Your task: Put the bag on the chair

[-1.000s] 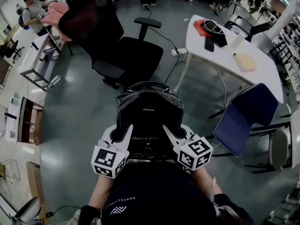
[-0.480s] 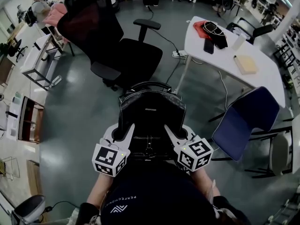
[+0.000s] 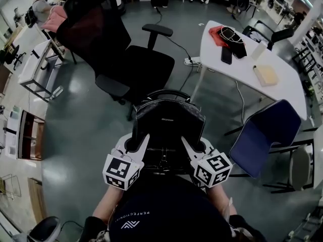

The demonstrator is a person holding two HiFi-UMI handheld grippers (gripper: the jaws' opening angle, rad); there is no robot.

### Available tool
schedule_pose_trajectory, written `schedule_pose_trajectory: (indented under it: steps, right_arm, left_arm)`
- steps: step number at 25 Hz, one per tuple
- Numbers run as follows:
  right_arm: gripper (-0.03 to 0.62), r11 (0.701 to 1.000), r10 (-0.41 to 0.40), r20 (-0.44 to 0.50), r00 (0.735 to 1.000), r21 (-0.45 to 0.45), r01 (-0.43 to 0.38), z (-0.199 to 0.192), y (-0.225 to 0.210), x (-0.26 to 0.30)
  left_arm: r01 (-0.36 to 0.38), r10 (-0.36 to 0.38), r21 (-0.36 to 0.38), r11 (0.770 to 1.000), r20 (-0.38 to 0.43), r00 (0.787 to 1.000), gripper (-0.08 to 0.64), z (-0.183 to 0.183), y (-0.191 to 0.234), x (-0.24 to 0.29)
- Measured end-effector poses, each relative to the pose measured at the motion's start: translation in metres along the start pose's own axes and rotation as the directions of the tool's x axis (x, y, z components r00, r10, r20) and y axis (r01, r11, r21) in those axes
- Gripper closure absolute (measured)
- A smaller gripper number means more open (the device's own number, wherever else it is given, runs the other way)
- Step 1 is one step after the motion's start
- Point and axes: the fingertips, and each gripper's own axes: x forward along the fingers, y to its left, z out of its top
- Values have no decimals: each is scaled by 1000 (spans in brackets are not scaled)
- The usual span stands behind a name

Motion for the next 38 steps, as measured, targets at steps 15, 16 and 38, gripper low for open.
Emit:
schedule_pose_trajectory:
  steps: [15, 16, 38]
  right_arm:
    - [554, 995, -95, -11, 995, -4, 95, 64, -34, 120]
    - [554, 995, -103, -8, 995, -4, 103, 68, -36, 127]
    - [551, 975, -198, 36, 979, -96, 201, 161, -99, 231]
  left_arm:
    - [84, -84, -25, 996, 15, 996, 525, 37, 122, 76]
    - [92, -91, -22, 996, 17, 996, 525, 40, 130, 81]
    - [131, -130, -14, 991, 89, 988, 526, 107, 231, 178]
